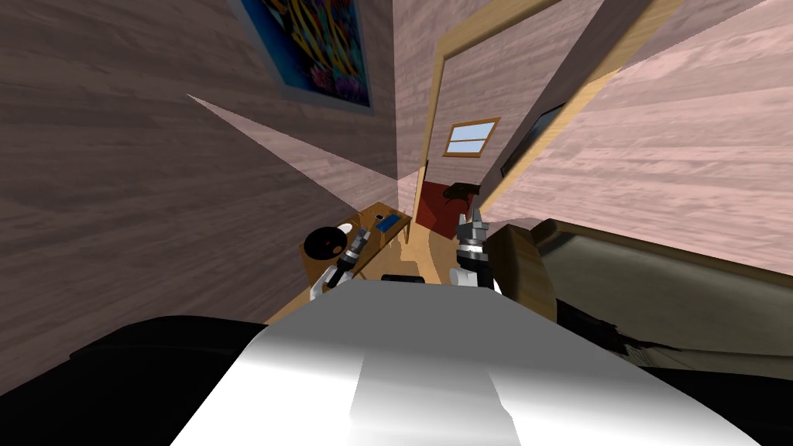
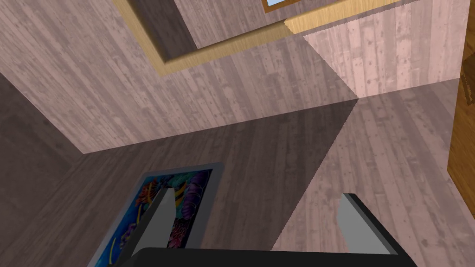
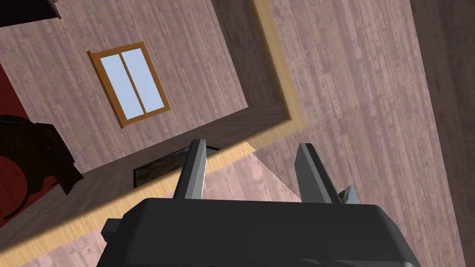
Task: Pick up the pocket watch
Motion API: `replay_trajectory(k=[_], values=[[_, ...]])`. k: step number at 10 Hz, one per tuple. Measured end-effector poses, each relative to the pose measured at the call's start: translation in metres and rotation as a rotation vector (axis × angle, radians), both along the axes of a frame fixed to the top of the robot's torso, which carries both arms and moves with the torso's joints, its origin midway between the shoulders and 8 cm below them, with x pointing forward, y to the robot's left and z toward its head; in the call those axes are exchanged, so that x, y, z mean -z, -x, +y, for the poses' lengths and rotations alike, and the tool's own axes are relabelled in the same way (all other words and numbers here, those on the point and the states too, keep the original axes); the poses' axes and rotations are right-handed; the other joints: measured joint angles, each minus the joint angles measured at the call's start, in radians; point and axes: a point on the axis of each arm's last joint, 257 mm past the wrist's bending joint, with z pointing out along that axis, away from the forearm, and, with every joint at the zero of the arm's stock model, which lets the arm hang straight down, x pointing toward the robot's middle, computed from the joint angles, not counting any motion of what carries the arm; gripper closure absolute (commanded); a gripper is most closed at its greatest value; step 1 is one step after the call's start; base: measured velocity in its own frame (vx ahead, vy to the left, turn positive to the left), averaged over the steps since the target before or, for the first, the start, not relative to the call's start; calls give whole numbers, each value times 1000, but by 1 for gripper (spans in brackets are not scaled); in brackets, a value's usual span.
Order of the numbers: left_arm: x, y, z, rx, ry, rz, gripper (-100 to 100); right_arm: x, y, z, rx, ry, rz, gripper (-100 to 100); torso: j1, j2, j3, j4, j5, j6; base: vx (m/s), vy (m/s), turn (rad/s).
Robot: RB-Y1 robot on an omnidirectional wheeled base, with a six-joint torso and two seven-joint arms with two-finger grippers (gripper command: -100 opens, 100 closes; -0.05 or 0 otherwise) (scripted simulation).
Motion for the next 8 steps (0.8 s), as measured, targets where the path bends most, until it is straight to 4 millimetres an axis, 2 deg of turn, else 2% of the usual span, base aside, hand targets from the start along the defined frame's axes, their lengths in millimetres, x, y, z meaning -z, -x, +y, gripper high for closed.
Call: replay_trajectory(k=[3,5,6,8], values=[[48,10,11,38,-18,124,-100,0,0,0,0,0,0,0,-2,-2,-1,0,0,0,54,-26,-55],[73,10,18,39,-17,188,-100,0,0,0,0,0,0,0,0,0,0,0,0,0,30,-4,-30],[91,16,23,46,-23,231,-100,0,0,0,0,0,0,0,0,0,0,0,0,0,36,-14,-29],[114,27,34,55,-30,307,-100,0,0,0,0,0,0,0,-1,-1,0,0,0,0,45,-17,-41]])
